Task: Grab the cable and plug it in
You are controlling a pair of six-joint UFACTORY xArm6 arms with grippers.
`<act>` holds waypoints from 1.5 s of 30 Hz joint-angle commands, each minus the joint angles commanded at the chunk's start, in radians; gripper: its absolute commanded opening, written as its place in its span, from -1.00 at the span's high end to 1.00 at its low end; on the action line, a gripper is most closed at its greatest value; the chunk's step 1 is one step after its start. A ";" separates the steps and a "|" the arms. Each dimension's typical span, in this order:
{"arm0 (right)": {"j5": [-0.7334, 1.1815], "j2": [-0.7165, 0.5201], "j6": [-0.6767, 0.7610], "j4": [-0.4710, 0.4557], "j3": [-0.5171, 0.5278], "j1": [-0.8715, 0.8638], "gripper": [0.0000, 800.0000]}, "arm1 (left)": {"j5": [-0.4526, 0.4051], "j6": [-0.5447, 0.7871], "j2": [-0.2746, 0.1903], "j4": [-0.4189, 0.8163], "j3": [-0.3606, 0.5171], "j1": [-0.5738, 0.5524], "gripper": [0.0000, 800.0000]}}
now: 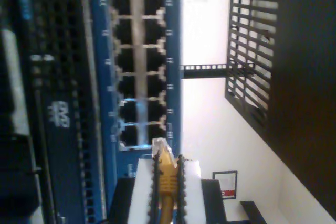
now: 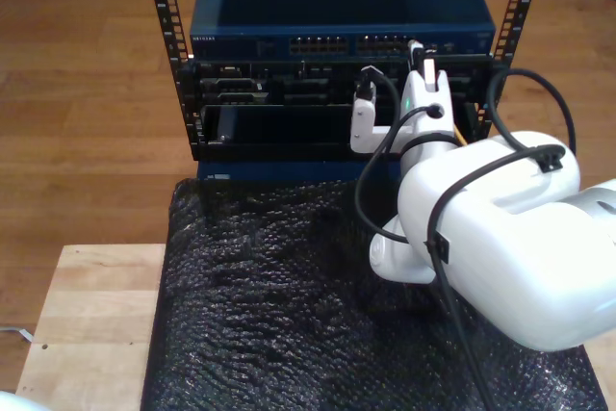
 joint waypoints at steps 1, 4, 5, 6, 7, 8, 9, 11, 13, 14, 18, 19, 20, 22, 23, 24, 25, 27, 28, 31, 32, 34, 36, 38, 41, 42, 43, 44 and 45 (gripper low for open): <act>0.000 0.002 0.000 0.000 -0.002 0.000 1.00 | 0.000 0.000 0.000 0.000 0.000 0.000 -1.00; 0.005 0.006 0.000 0.000 -0.015 -0.002 1.00 | 0.000 0.000 0.000 0.000 0.000 -0.002 -1.00; 0.006 0.009 0.000 0.000 -0.021 -0.002 1.00 | 0.000 0.000 0.000 0.000 0.000 0.000 -1.00; 0.006 0.015 0.000 0.000 -0.029 -0.002 1.00 | 0.000 0.000 0.000 0.000 0.000 0.000 -1.00; 0.009 0.020 0.000 0.000 -0.035 -0.002 1.00 | 0.000 0.000 0.000 0.000 0.000 0.000 -1.00; 0.012 0.021 0.000 0.000 -0.040 -0.002 1.00 | 0.000 0.000 0.000 0.000 0.000 -0.002 -1.00; 0.012 0.023 0.000 0.000 -0.044 -0.002 1.00 | 0.000 0.000 0.000 0.000 0.000 0.000 -1.00; 0.012 0.025 0.000 0.000 -0.049 -0.002 1.00 | 0.000 0.000 0.000 0.000 0.000 -0.002 -1.00; 0.012 0.025 0.000 0.000 -0.049 -0.002 1.00 | 0.000 0.000 0.000 0.000 0.000 -0.002 -1.00; 0.012 0.025 0.000 0.000 -0.049 -0.002 1.00 | 0.000 0.000 0.000 0.000 0.000 0.000 -1.00; 0.015 0.026 0.000 0.000 -0.049 -0.003 1.00 | 0.000 0.000 0.000 0.000 0.000 -0.002 -1.00; 0.018 0.026 0.002 0.000 -0.049 -0.003 1.00 | 0.000 0.000 0.000 0.000 0.000 0.000 -1.00; 0.018 0.028 0.002 0.000 -0.048 -0.003 1.00 | 0.000 0.000 0.000 0.000 0.000 0.000 -1.00; 0.020 0.029 0.002 0.000 -0.048 -0.003 1.00 | 0.000 0.000 0.000 0.000 0.000 0.000 -1.00; 0.020 0.029 0.002 0.000 -0.049 -0.003 1.00 | 0.000 0.000 0.000 0.000 0.000 -0.002 -1.00; 0.020 0.031 0.002 0.000 -0.049 -0.003 1.00 | 0.000 0.000 0.000 0.000 0.000 0.000 -1.00; 0.020 0.032 0.002 0.000 -0.049 -0.005 1.00 | 0.000 0.000 0.000 0.000 0.000 0.000 -1.00; 0.020 0.035 0.002 0.000 -0.051 -0.005 1.00 | 0.000 0.000 0.000 0.000 0.000 0.000 -1.00; 0.020 0.035 0.002 0.000 -0.051 -0.005 1.00 | 0.000 0.000 0.000 0.000 0.000 -0.002 -1.00; 0.021 0.035 0.002 0.000 -0.051 -0.006 1.00 | 0.000 0.000 0.000 0.000 0.000 -0.002 -1.00; 0.021 0.037 0.002 0.000 -0.051 -0.006 1.00 | 0.000 0.000 0.000 0.000 0.000 0.000 -1.00; 0.028 0.037 0.002 0.000 -0.055 -0.008 1.00 | 0.000 0.000 0.000 0.000 0.000 -0.002 -1.00; 0.041 0.043 0.002 0.000 -0.068 -0.008 1.00 | 0.000 0.000 0.000 0.000 0.000 0.000 -1.00; 0.051 0.048 0.002 0.000 -0.081 -0.008 1.00 | 0.000 0.000 0.000 0.000 0.000 0.000 -1.00; 0.055 0.055 0.002 0.002 -0.103 -0.008 1.00 | 0.000 0.000 0.000 0.000 0.000 0.000 -1.00; 0.057 0.058 0.002 0.002 -0.110 -0.009 1.00 | 0.000 0.000 0.000 0.000 0.000 -0.002 -1.00; 0.057 0.060 0.002 0.002 -0.118 -0.008 1.00 | 0.000 0.000 0.000 0.002 0.000 0.000 -1.00; 0.061 0.063 0.002 0.002 -0.124 -0.008 1.00 | 0.000 0.000 0.000 0.000 0.000 0.000 -1.00; 0.071 0.064 0.002 0.002 -0.127 -0.008 1.00 | 0.000 0.000 0.000 0.000 0.000 0.000 -1.00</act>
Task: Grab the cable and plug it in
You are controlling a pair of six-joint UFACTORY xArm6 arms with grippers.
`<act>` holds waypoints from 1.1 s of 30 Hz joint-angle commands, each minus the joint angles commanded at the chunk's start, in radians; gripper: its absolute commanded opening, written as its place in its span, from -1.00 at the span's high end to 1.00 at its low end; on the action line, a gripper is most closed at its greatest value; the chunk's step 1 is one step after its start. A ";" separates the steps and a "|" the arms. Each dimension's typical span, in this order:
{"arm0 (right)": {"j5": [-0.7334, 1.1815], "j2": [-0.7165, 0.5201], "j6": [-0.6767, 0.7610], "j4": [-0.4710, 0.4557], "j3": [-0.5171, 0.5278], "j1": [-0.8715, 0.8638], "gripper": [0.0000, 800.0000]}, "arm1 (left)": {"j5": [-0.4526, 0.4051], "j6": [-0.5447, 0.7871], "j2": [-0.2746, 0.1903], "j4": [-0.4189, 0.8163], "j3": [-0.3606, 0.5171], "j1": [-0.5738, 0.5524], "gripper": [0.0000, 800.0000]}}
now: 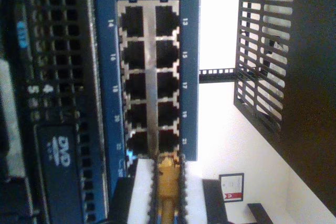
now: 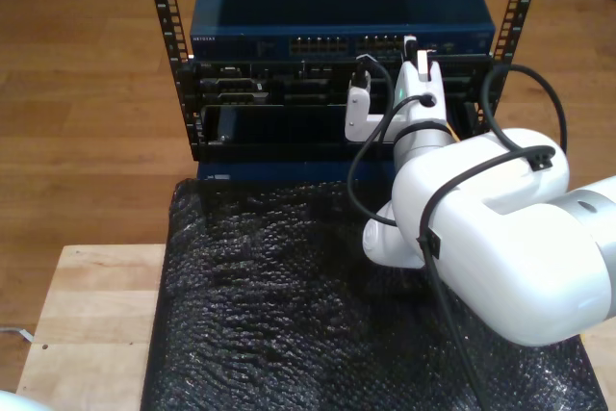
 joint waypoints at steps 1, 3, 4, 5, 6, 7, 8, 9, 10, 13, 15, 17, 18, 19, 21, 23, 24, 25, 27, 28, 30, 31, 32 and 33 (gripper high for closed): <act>0.012 0.002 0.000 0.000 -0.002 0.000 1.00 | 0.000 0.000 0.000 0.002 0.000 0.000 -1.00; 0.025 0.002 0.000 0.000 -0.008 -0.002 1.00 | 0.000 0.000 0.000 0.000 0.000 -0.002 -1.00; 0.026 0.005 0.000 0.000 -0.012 -0.002 1.00 | 0.000 0.000 0.000 0.000 0.000 -0.002 -1.00; 0.026 0.006 0.000 0.000 -0.014 -0.002 1.00 | 0.000 0.000 0.000 0.000 0.000 0.000 -1.00; 0.026 0.006 0.002 0.000 -0.014 -0.002 1.00 | 0.000 0.000 0.000 0.000 0.000 0.000 -1.00; 0.026 0.006 0.002 0.000 -0.014 -0.002 1.00 | 0.000 0.000 0.000 0.000 0.000 0.000 -1.00; 0.026 0.006 0.003 0.000 -0.014 -0.003 1.00 | 0.000 0.000 0.000 0.000 0.000 0.000 -1.00; 0.026 0.006 0.003 0.002 -0.014 -0.006 1.00 | 0.000 0.000 0.000 0.000 0.000 0.000 -1.00; 0.028 0.005 0.005 0.003 -0.012 -0.008 0.93 | 0.000 0.000 0.000 0.000 0.000 0.000 -1.00; 0.032 0.000 0.006 -0.003 -0.002 -0.012 0.52 | 0.000 0.000 0.000 0.000 0.000 0.000 -1.00; 0.037 -0.006 0.006 -0.003 0.015 -0.009 0.38 | 0.000 0.000 0.000 0.000 0.000 0.000 -1.00; 0.037 -0.034 0.006 -0.003 0.040 -0.009 0.28 | 0.000 0.000 0.000 0.000 0.000 0.000 -1.00; 0.037 -0.052 0.006 -0.003 0.055 -0.008 0.23 | 0.000 0.000 0.000 0.000 0.000 0.000 -1.00; 0.038 -0.069 0.006 -0.002 0.071 -0.008 0.20 | 0.000 0.000 0.000 0.000 0.000 0.000 -1.00; 0.038 -0.101 0.006 -0.002 0.110 -0.005 0.15 | 0.000 0.000 0.000 0.000 0.000 0.000 -1.00; 0.040 -0.138 0.006 -0.002 0.158 0.002 0.11 | 0.000 0.000 0.000 0.002 0.000 0.000 -1.00; 0.040 -0.157 0.006 -0.002 0.183 0.005 0.10 | 0.000 0.000 0.000 0.000 0.000 0.000 -1.00; 0.040 -0.175 0.006 -0.002 0.206 0.008 0.09 | 0.000 0.000 0.000 0.000 0.000 0.000 -1.00; 0.040 -0.213 0.006 -0.002 0.247 0.009 0.08 | 0.000 0.000 0.000 0.000 0.000 0.000 -1.00; 0.043 -0.229 0.006 -0.002 0.265 0.009 0.07 | 0.000 0.000 0.000 0.000 0.000 0.000 -1.00; 0.058 -0.267 0.006 -0.002 0.305 0.017 0.06 | 0.000 0.000 0.000 0.000 0.000 0.000 -1.00; 0.069 -0.287 0.006 -0.002 0.325 0.025 0.05 | 0.000 0.000 0.000 0.000 0.000 0.000 -1.00; 0.084 -0.308 0.006 -0.002 0.347 0.032 0.02 | 0.000 0.000 0.000 0.000 0.000 0.000 -1.00; 0.103 -0.330 0.006 -0.002 0.368 0.037 -0.01 | 0.000 0.000 0.000 0.000 0.000 0.000 -1.00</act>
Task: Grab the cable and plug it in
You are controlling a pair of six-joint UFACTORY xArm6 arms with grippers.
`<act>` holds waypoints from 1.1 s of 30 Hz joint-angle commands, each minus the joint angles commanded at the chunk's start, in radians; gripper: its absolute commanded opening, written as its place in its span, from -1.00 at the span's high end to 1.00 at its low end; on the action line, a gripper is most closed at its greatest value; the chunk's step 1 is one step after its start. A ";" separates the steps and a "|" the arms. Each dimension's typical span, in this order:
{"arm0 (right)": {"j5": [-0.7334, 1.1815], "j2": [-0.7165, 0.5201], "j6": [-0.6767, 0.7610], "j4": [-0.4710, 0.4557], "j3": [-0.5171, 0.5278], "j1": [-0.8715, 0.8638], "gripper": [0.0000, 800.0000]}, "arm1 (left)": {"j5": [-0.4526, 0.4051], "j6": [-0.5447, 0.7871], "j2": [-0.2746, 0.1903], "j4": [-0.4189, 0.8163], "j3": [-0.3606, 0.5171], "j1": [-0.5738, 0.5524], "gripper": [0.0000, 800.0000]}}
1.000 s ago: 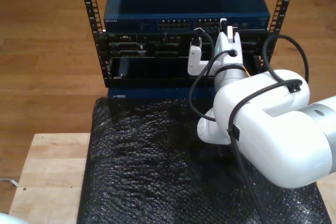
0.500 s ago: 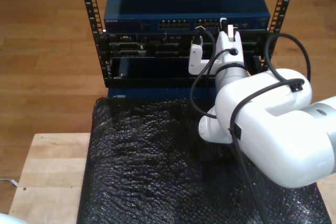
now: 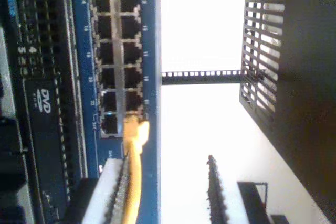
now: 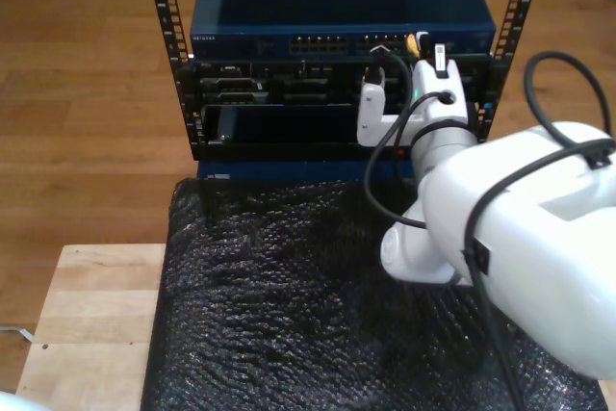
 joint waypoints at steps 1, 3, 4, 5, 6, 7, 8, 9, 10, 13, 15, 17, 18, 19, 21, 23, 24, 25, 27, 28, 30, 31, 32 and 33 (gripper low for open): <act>0.021 -0.025 0.000 0.000 0.021 0.002 -0.03 | 0.000 0.000 0.000 0.000 0.000 0.000 -1.00; 0.064 -0.080 0.000 0.000 0.069 0.002 -0.09 | 0.000 0.000 0.000 0.000 0.000 0.000 -1.00; 0.083 -0.103 0.000 0.000 0.089 0.002 -0.10 | 0.000 0.000 0.000 0.000 0.000 -0.002 -1.00; 0.101 -0.124 0.000 0.000 0.109 0.002 -0.10 | 0.000 0.000 0.000 0.000 0.000 0.000 -1.00; 0.120 -0.150 0.000 0.000 0.127 0.000 -0.11 | 0.000 0.000 0.000 0.000 0.000 0.000 -1.00; 0.140 -0.173 0.000 0.000 0.146 0.000 -0.14 | 0.000 0.000 0.000 0.000 0.000 0.000 -1.00; 0.163 -0.199 -0.002 0.000 0.163 -0.002 -0.16 | 0.000 0.000 0.000 0.000 0.000 0.000 -1.00; 0.190 -0.226 -0.002 -0.002 0.176 -0.003 -0.18 | 0.000 0.000 0.000 0.000 0.000 0.000 -1.00; 0.226 -0.253 -0.002 -0.002 0.186 -0.006 -0.21 | 0.000 0.000 0.000 0.000 0.000 -0.002 -1.00; 0.367 -0.333 -0.003 -0.005 0.203 -0.023 -0.41 | 0.000 0.000 0.000 0.000 0.000 0.000 -1.00; 0.477 -0.388 -0.003 -0.005 0.209 -0.058 -0.57 | 0.000 0.000 0.000 0.000 0.000 -0.002 -1.00; 0.583 -0.445 -0.005 -0.005 0.215 -0.089 -0.68 | 0.000 0.000 0.000 0.000 0.000 0.000 -1.00; 0.638 -0.470 -0.005 -0.005 0.215 -0.106 -0.71 | 0.000 0.000 0.000 0.000 0.000 0.000 -1.00; 0.681 -0.486 -0.006 -0.006 0.213 -0.126 -0.74 | 0.000 0.000 0.000 0.000 0.000 0.000 -1.00; 0.766 -0.523 -0.011 -0.021 0.213 -0.172 -0.74 | 0.000 0.000 0.000 0.000 0.000 0.000 -1.00; 0.842 -0.563 -0.035 -0.060 0.215 -0.213 -0.76 | 0.000 0.000 0.000 0.000 0.000 0.000 -1.00; 0.878 -0.582 -0.046 -0.081 0.216 -0.230 -0.77 | 0.000 0.000 0.000 0.000 0.000 0.000 -1.00; 0.918 -0.598 -0.058 -0.101 0.216 -0.245 -0.78 | 0.000 0.000 0.000 0.000 0.000 0.000 -1.00; 1.005 -0.629 -0.081 -0.127 0.218 -0.278 -0.78 | 0.000 0.000 0.000 0.000 0.000 0.000 -1.00; 1.049 -0.646 -0.098 -0.137 0.218 -0.298 -0.79 | 0.000 0.000 0.000 0.000 0.000 0.000 -1.00; 1.140 -0.675 -0.150 -0.147 0.216 -0.351 -0.82 | 0.000 0.000 0.000 0.000 0.000 -0.002 -1.00; 1.186 -0.689 -0.187 -0.147 0.216 -0.384 -0.83 | 0.000 0.000 0.000 0.000 0.000 -0.002 -1.00; 1.221 -0.701 -0.219 -0.146 0.216 -0.410 -0.83 | 0.000 0.000 0.000 0.000 0.000 0.000 -1.00; 1.260 -0.710 -0.253 -0.144 0.216 -0.437 -0.85 | 0.000 0.000 0.000 0.000 0.000 0.000 -1.00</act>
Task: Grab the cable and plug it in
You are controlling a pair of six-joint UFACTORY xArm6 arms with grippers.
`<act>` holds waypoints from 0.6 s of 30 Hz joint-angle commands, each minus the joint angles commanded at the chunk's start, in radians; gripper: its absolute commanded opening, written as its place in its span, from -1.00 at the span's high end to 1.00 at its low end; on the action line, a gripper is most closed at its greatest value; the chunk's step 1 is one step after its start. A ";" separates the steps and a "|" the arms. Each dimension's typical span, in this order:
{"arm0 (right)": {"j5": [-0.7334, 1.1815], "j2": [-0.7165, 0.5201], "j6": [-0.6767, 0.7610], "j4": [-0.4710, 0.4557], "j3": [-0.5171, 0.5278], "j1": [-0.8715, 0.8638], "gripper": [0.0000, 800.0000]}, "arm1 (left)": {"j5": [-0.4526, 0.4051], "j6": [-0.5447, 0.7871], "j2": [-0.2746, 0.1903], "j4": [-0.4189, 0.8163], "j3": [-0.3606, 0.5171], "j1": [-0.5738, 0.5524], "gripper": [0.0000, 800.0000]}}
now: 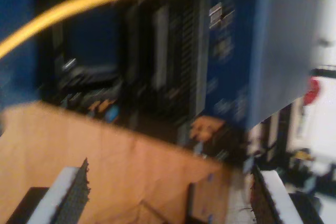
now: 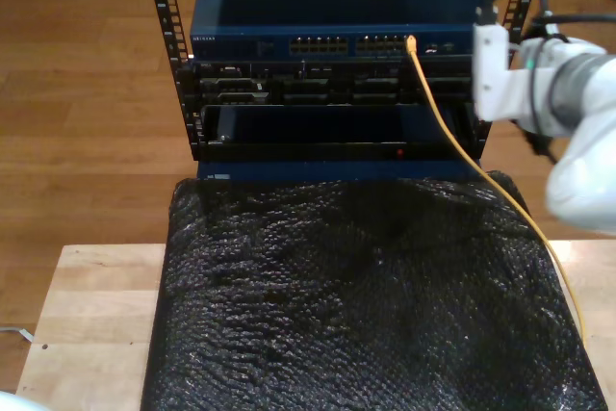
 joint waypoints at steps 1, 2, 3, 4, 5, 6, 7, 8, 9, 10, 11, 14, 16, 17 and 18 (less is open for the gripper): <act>0.031 -0.003 -0.034 0.002 0.000 -0.025 -0.91 | 0.000 0.000 0.000 0.000 0.000 0.000 -1.00; 0.063 -0.008 -0.064 0.003 0.000 -0.051 -0.98 | 0.000 0.000 0.000 0.000 0.000 0.000 -1.00; 0.094 -0.012 -0.095 0.005 0.000 -0.077 -0.99 | 0.000 0.000 0.000 0.000 0.000 0.000 -1.00; 0.121 -0.018 -0.124 0.005 -0.002 -0.106 -0.99 | 0.000 0.000 0.000 0.000 0.000 0.000 -1.00; 0.147 -0.026 -0.150 0.005 -0.002 -0.135 -0.99 | 0.000 0.000 0.000 0.000 0.000 0.000 -1.00; 0.175 -0.034 -0.173 0.005 -0.002 -0.164 -0.99 | 0.000 0.000 0.000 0.000 0.000 0.000 -1.00; 0.203 -0.041 -0.195 0.005 -0.002 -0.190 -0.99 | 0.000 0.000 0.000 0.000 0.000 0.000 -1.00; 0.238 -0.051 -0.216 0.003 0.000 -0.215 -0.99 | 0.000 0.000 0.000 0.000 0.000 0.000 -1.00; 0.270 -0.061 -0.236 0.003 -0.002 -0.238 -0.99 | 0.000 0.000 0.000 0.000 0.000 0.000 -1.00; 0.302 -0.072 -0.255 0.003 -0.002 -0.259 -0.99 | 0.000 0.000 0.000 0.000 0.000 0.000 -1.00; 0.336 -0.083 -0.273 0.003 -0.002 -0.284 -0.99 | 0.000 0.000 0.000 0.000 0.000 0.000 -1.00; 0.446 -0.112 -0.319 0.000 0.000 -0.364 -0.99 | 0.000 0.000 0.000 0.000 0.000 -0.002 -1.00; 0.516 -0.130 -0.339 0.000 0.000 -0.419 -0.99 | 0.000 0.000 0.000 0.000 0.000 0.000 -1.00; 0.552 -0.143 -0.347 0.000 0.000 -0.446 -0.99 | 0.000 0.000 0.000 0.000 0.000 -0.002 -1.00; 0.589 -0.153 -0.351 -0.002 0.000 -0.471 -0.99 | 0.000 0.000 0.000 0.000 0.000 0.000 -1.00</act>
